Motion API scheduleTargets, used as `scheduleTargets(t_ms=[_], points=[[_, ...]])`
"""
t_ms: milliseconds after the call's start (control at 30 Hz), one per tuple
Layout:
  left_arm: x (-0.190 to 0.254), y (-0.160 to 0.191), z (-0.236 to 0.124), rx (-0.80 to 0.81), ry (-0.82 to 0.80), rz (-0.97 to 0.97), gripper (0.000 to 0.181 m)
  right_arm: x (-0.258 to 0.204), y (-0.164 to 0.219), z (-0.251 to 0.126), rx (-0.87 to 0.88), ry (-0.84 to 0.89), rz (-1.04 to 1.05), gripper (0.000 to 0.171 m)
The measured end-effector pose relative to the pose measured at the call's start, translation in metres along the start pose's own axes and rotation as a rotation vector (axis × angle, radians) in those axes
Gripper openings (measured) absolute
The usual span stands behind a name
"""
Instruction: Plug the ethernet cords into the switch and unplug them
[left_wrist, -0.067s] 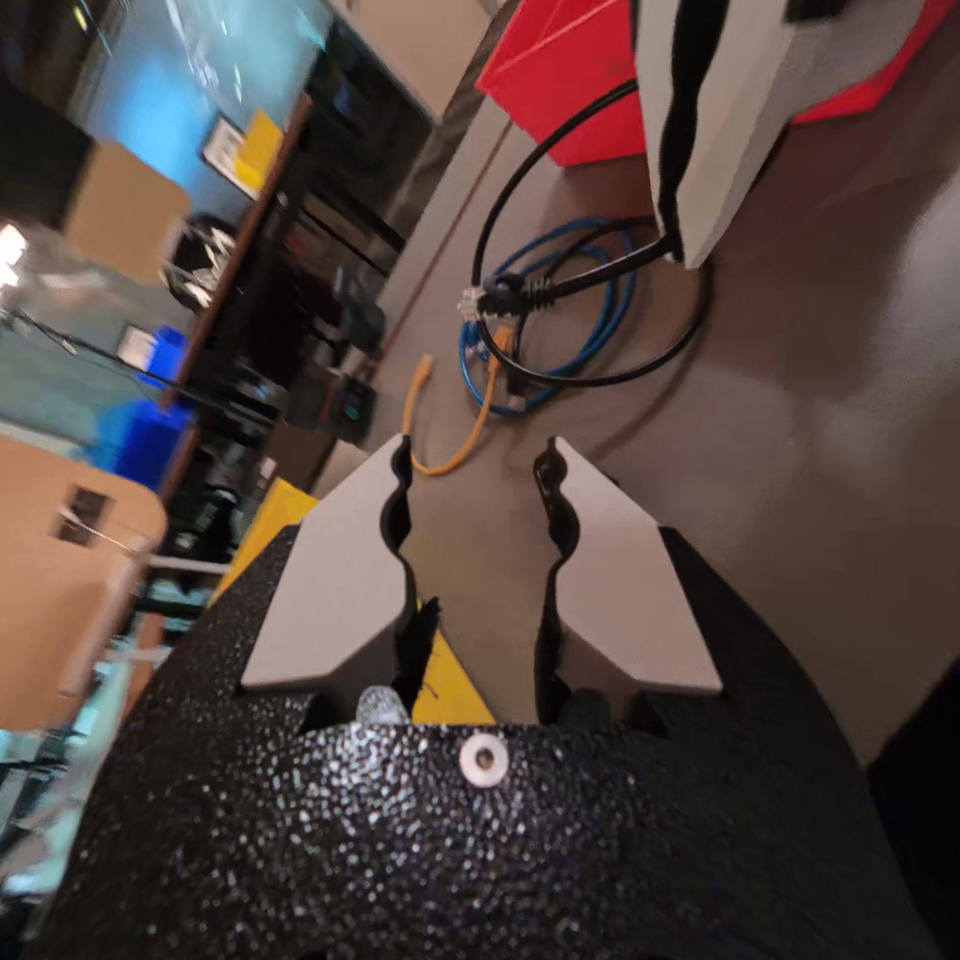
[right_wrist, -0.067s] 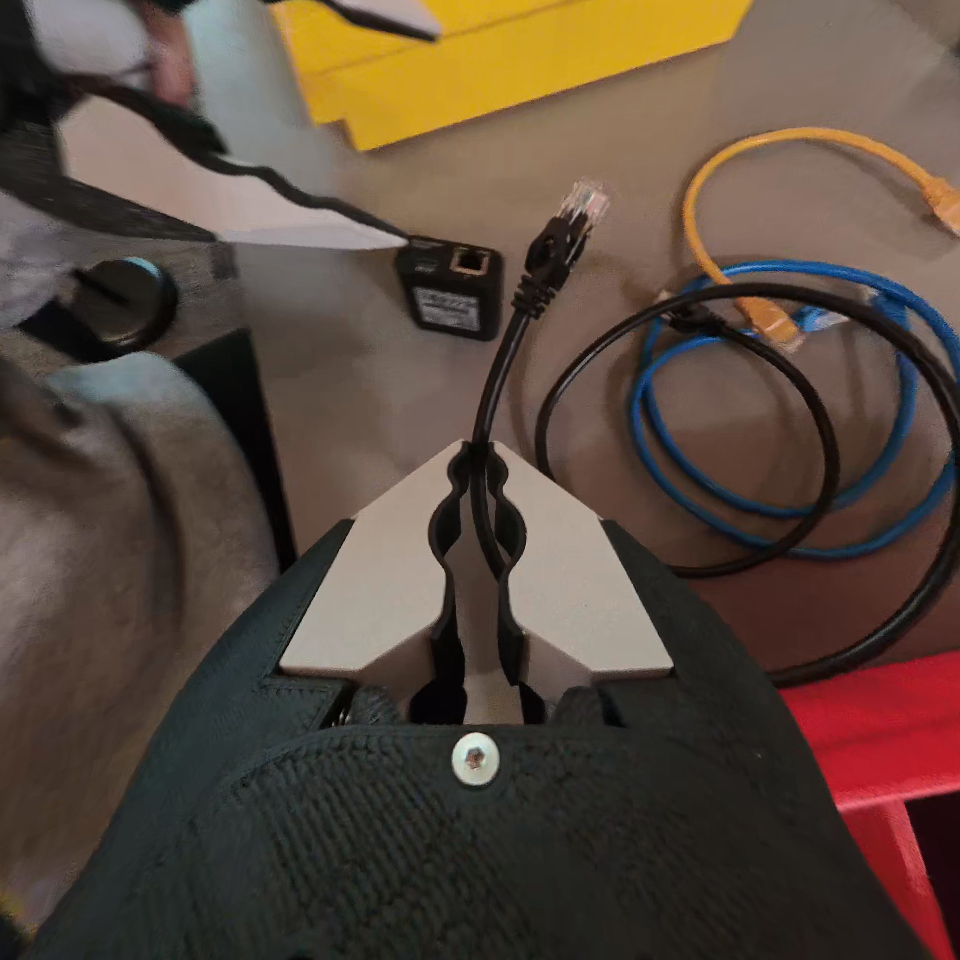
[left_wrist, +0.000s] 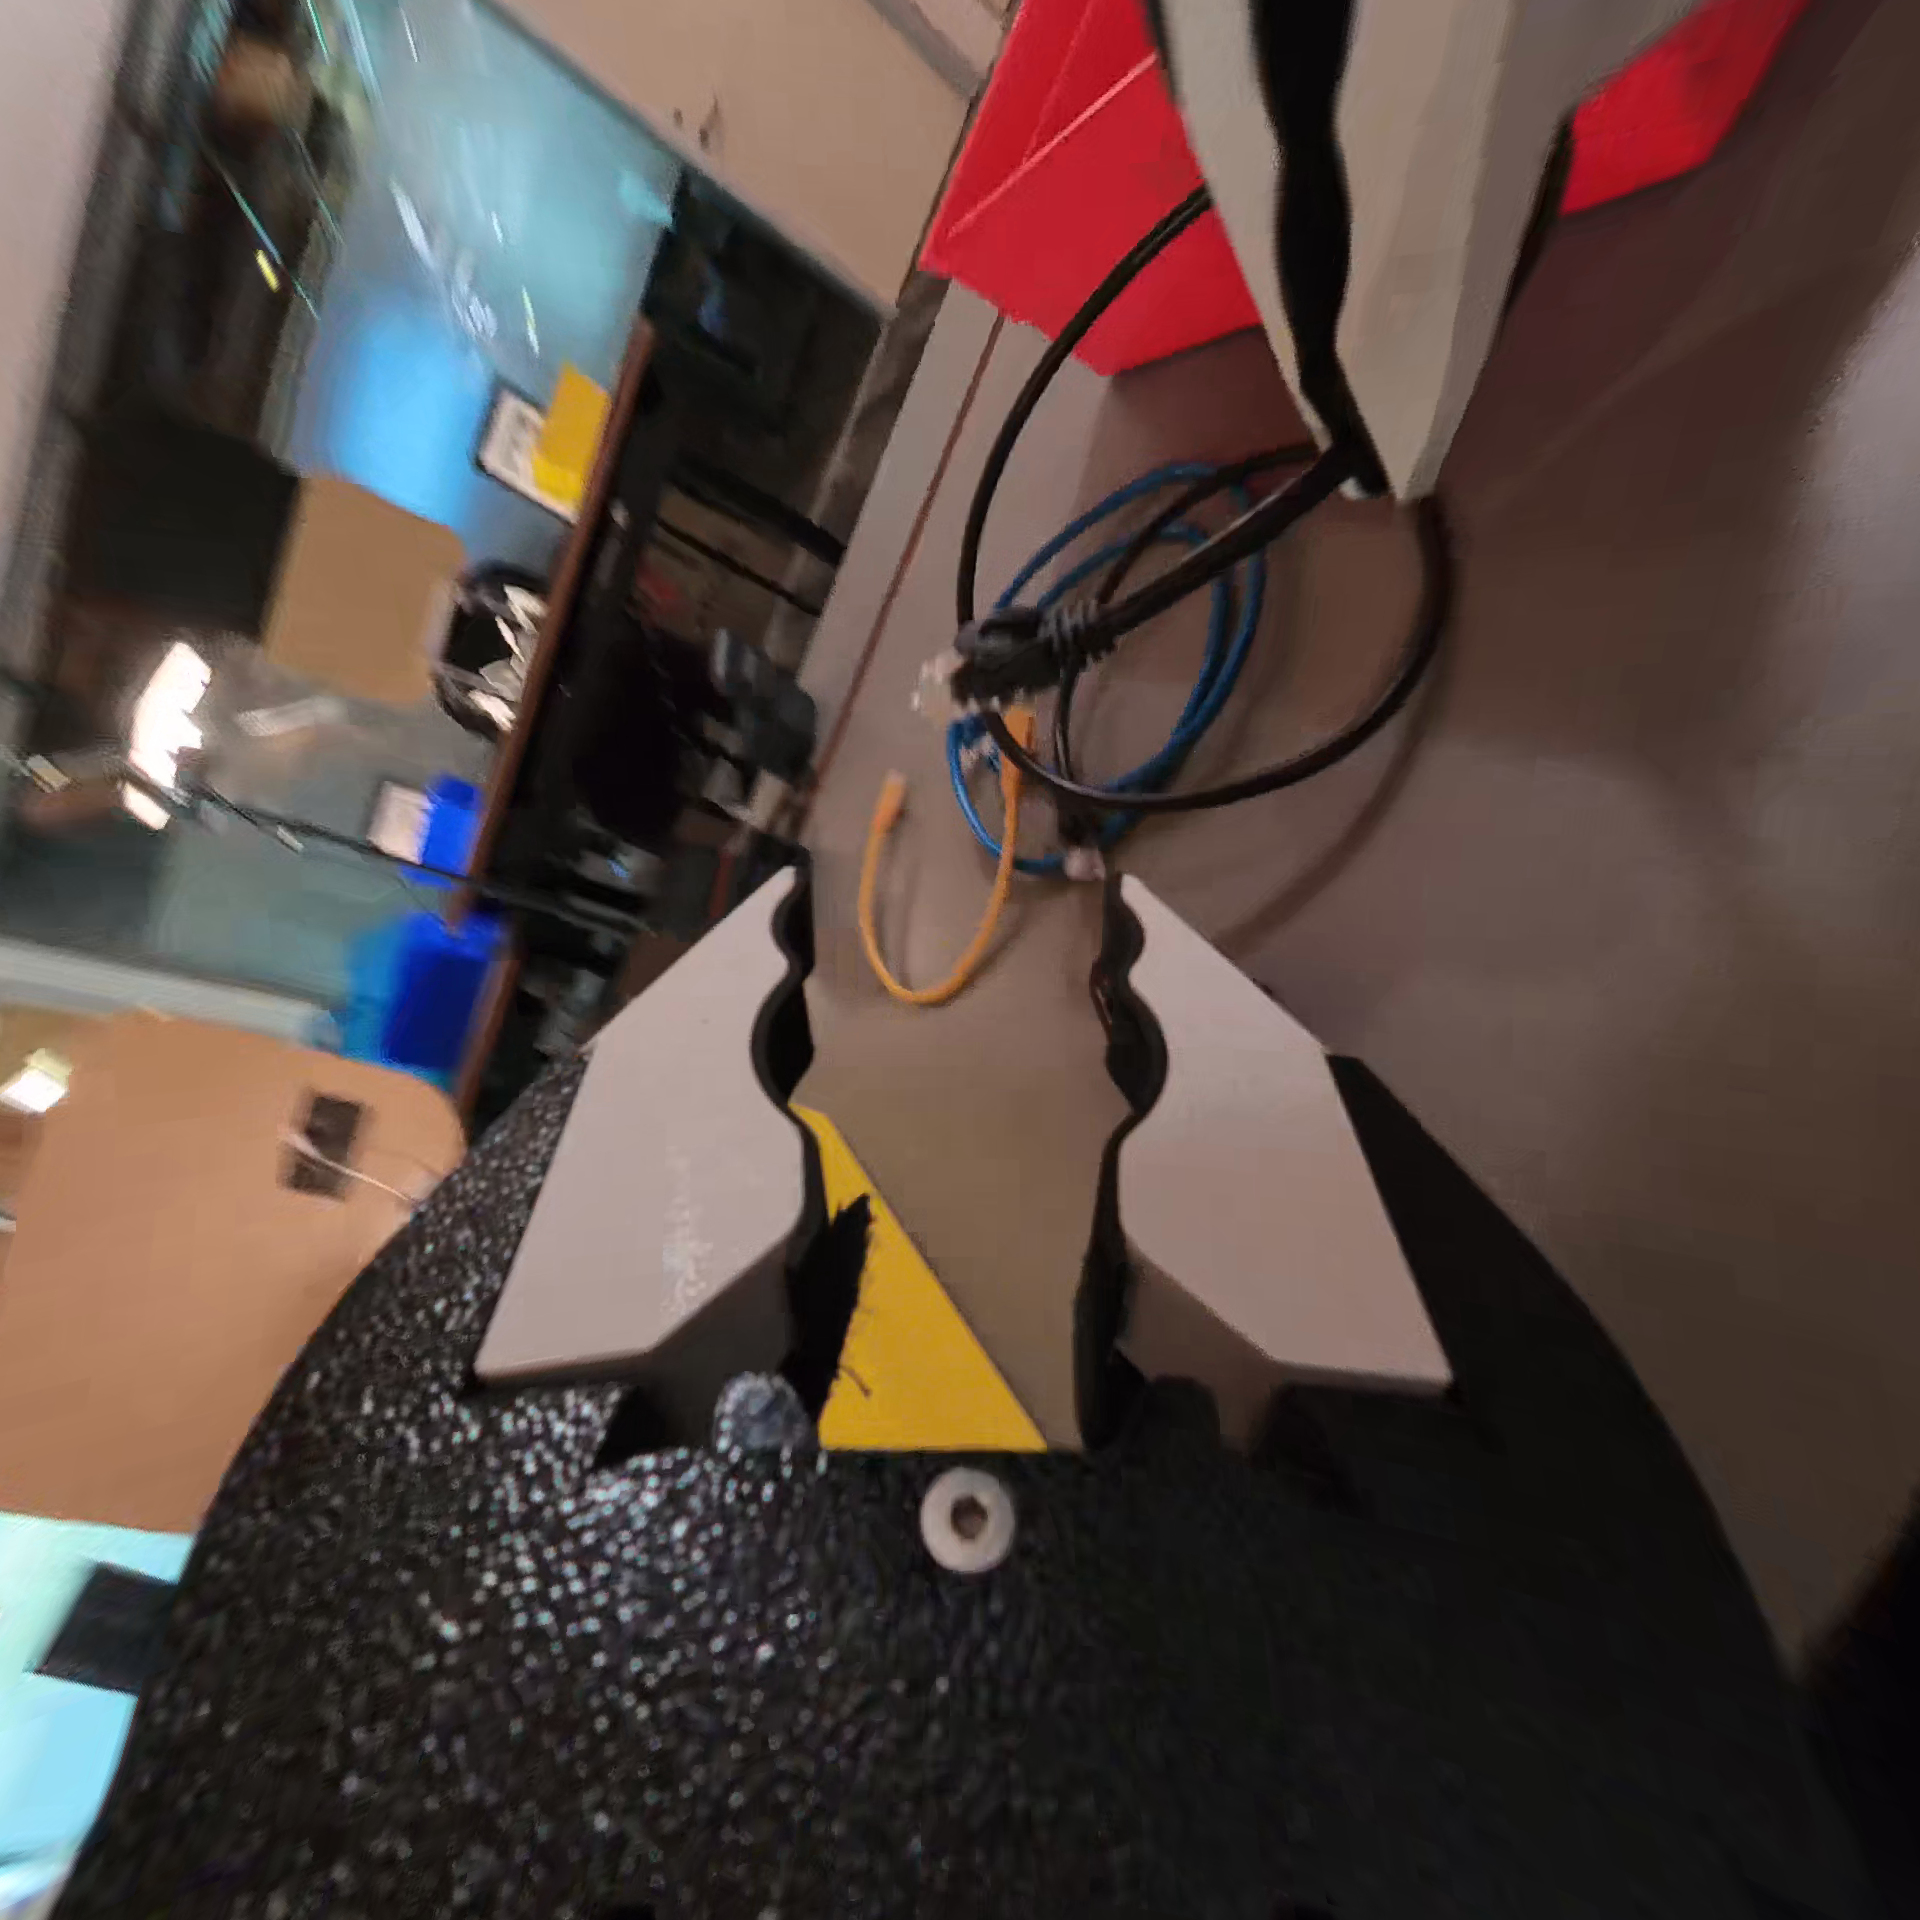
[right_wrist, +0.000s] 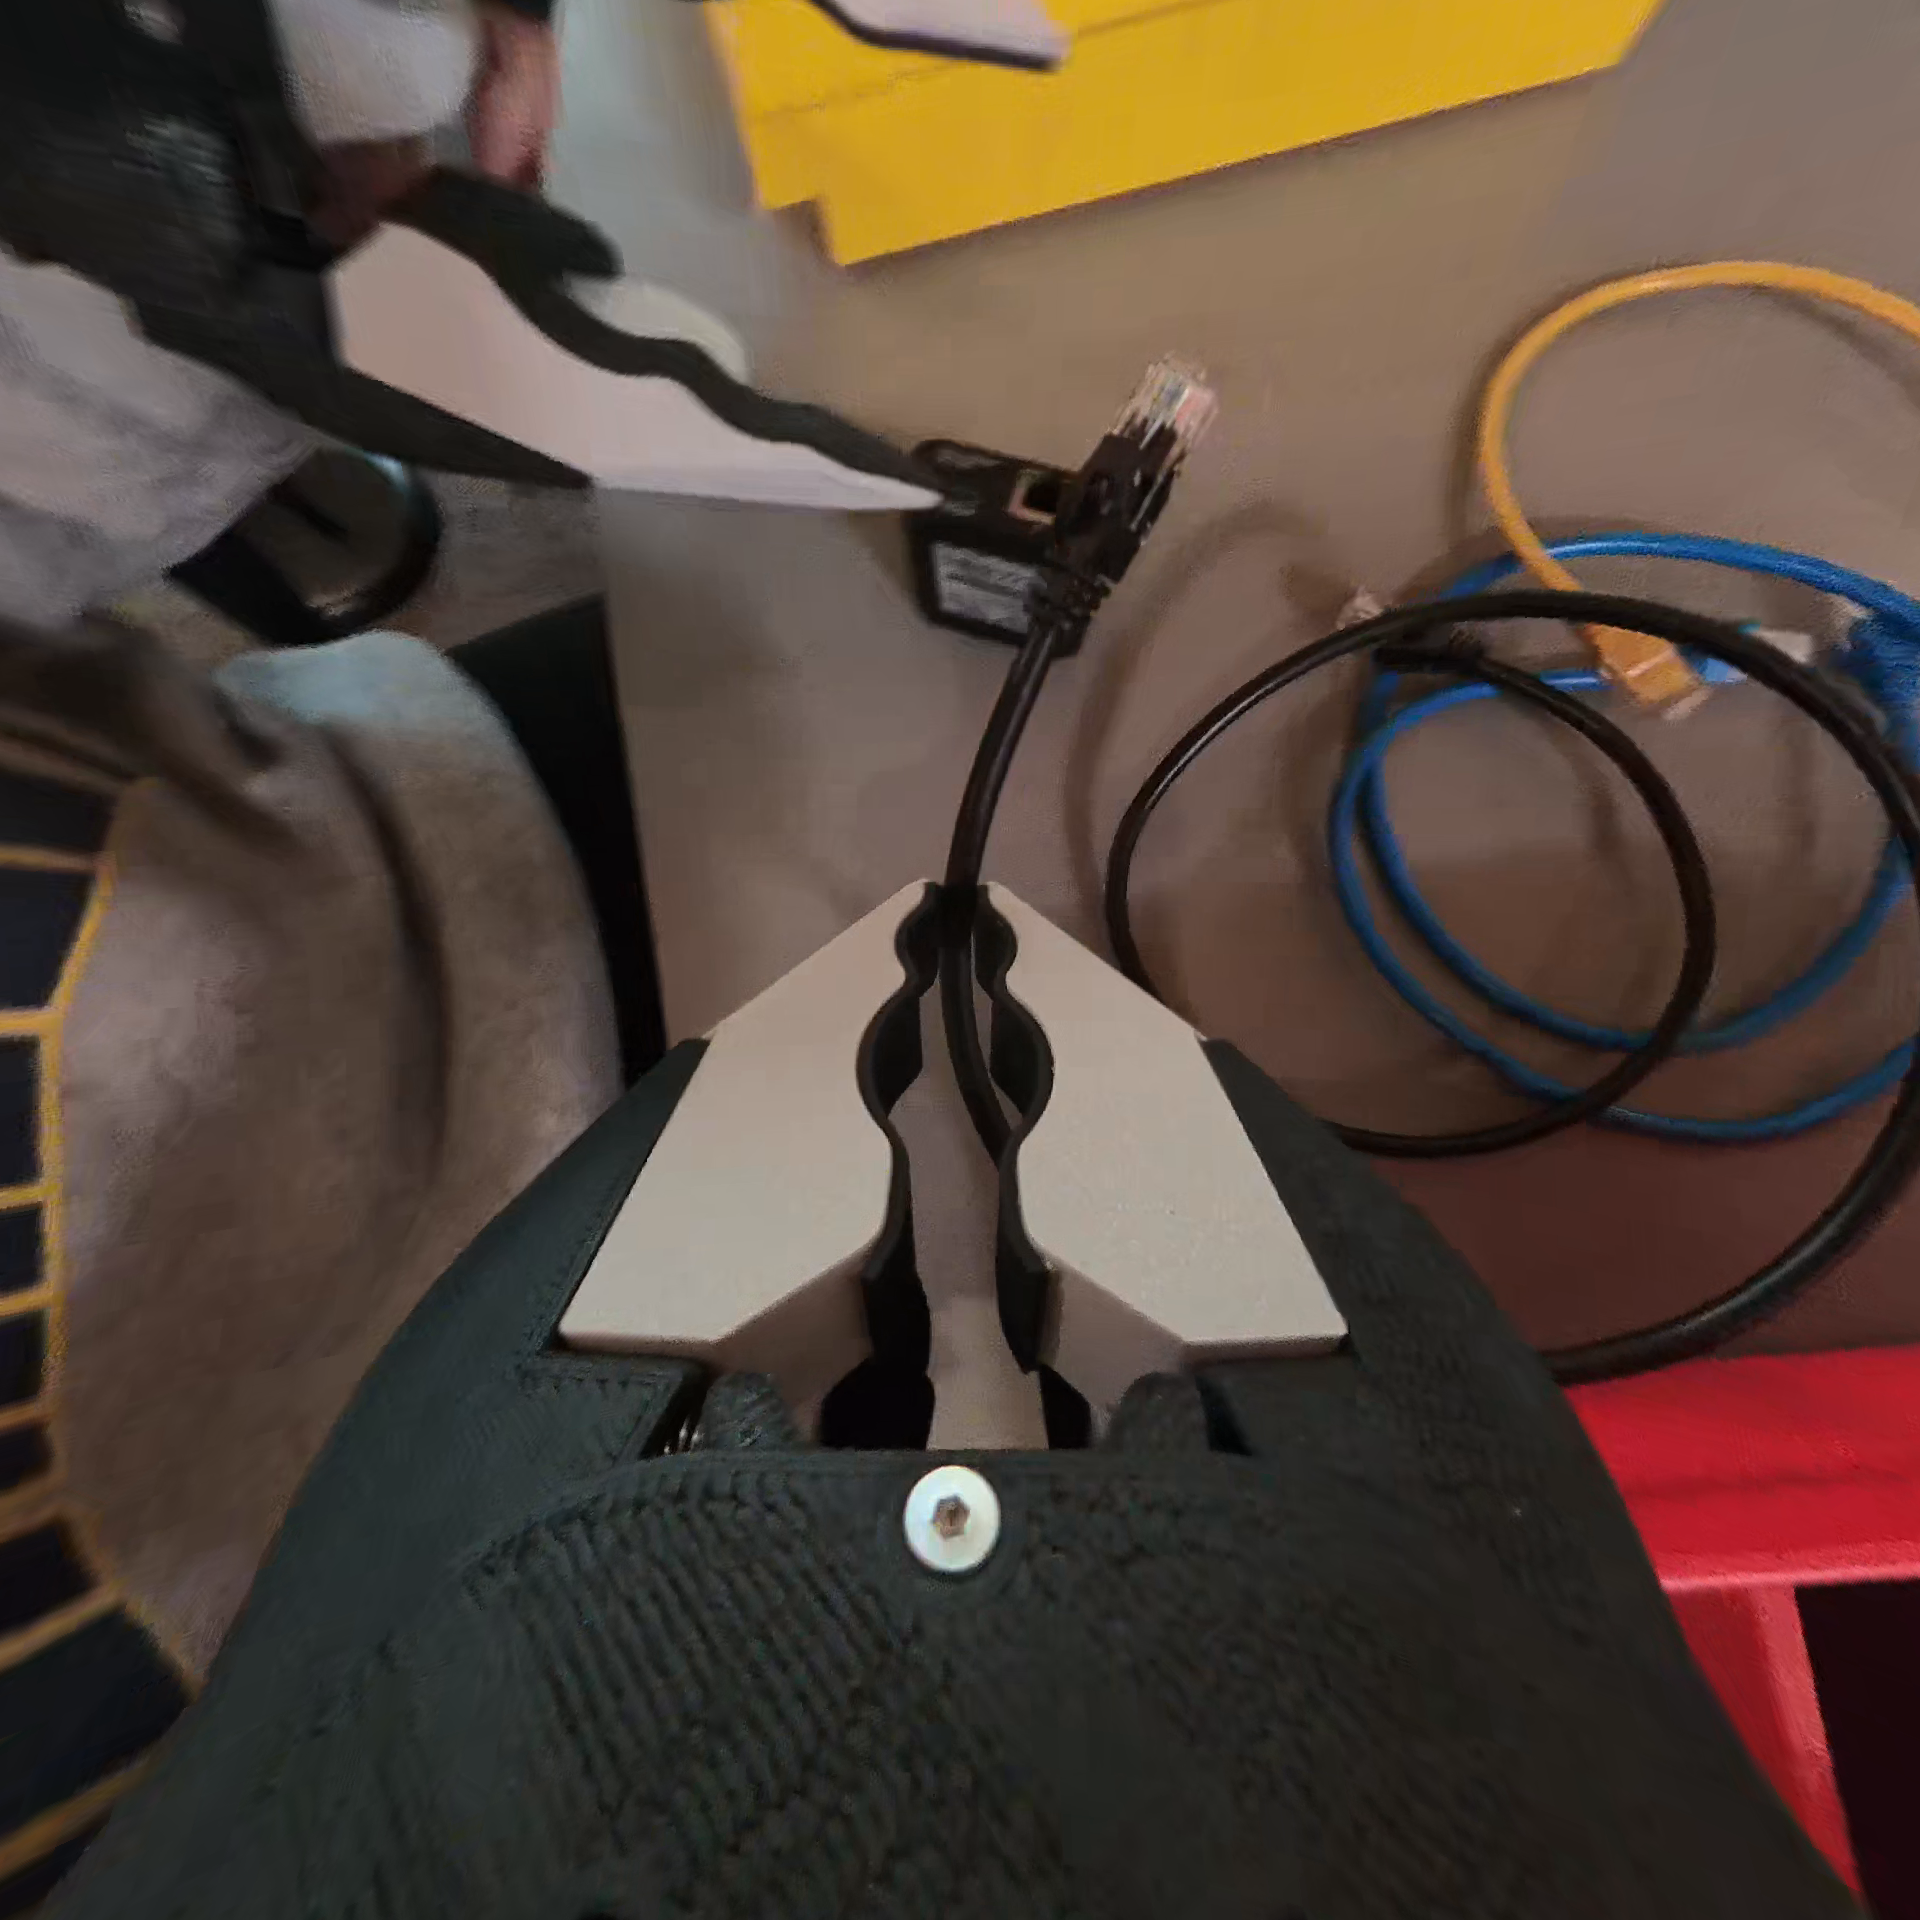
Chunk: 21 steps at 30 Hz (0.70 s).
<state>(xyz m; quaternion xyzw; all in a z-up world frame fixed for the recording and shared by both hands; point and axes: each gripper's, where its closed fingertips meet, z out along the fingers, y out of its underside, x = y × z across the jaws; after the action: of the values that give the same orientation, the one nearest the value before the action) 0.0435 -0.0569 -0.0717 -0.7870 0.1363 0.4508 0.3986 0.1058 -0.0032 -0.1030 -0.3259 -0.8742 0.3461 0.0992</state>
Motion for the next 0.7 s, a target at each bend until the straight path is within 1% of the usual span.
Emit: scheduleTargets(t_ms=[67, 133, 167, 267, 300, 333, 367, 400, 433, 467, 500, 533, 567, 600, 700], points=[[0.004, -0.015, 0.002, 0.035, -0.039, 0.173, 0.054, -0.013, 0.004, -0.009, -0.035, -0.044, -0.053, 0.004], [0.020, -0.028, 0.004, 0.078, -0.013, 0.301, 0.054, -0.022, 0.006, -0.015, -0.059, -0.070, -0.089, 0.004], [0.025, -0.032, 0.005, 0.088, -0.019, 0.338, 0.054, -0.027, 0.007, -0.017, -0.068, -0.088, -0.099, 0.003], [0.028, -0.040, 0.007, 0.095, -0.074, 0.427, 0.048, -0.038, 0.014, -0.018, -0.114, -0.125, -0.125, 0.003], [0.029, -0.042, 0.006, 0.103, -0.079, 0.448, 0.039, -0.039, 0.017, -0.018, -0.129, -0.133, -0.133, 0.003], [0.031, -0.043, 0.005, 0.108, -0.073, 0.467, 0.018, -0.040, 0.019, -0.017, -0.141, -0.133, -0.136, 0.003], [0.029, -0.044, 0.004, 0.107, -0.090, 0.478, 0.017, -0.039, 0.019, -0.016, -0.145, -0.129, -0.135, 0.003], [0.028, -0.040, 0.005, 0.073, -0.089, 0.488, 0.016, -0.037, 0.018, -0.015, -0.137, -0.120, -0.126, 0.003], [0.026, -0.033, 0.008, 0.018, -0.075, 0.463, 0.015, -0.033, 0.014, -0.014, -0.118, -0.092, -0.110, 0.003], [0.022, -0.028, 0.009, -0.016, -0.070, 0.400, 0.015, -0.023, 0.007, -0.015, -0.088, -0.030, -0.092, 0.010], [0.019, -0.027, 0.010, -0.014, -0.054, 0.314, 0.014, -0.010, -0.002, -0.017, -0.047, 0.067, -0.084, 0.030], [0.013, -0.027, 0.010, -0.009, -0.040, 0.206, 0.014, 0.004, -0.013, -0.023, 0.000, 0.170, -0.092, 0.045], [0.007, -0.025, 0.010, -0.011, -0.028, 0.087, 0.014, 0.013, -0.027, -0.031, 0.065, 0.258, -0.113, 0.047], [0.000, -0.024, 0.010, 0.004, -0.011, -0.046, 0.014, 0.013, -0.044, -0.040, 0.153, 0.309, -0.149, 0.037], [-0.017, -0.024, 0.008, 0.073, 0.071, -0.464, 0.013, -0.010, -0.097, -0.064, 0.521, 0.366, -0.285, 0.020]])
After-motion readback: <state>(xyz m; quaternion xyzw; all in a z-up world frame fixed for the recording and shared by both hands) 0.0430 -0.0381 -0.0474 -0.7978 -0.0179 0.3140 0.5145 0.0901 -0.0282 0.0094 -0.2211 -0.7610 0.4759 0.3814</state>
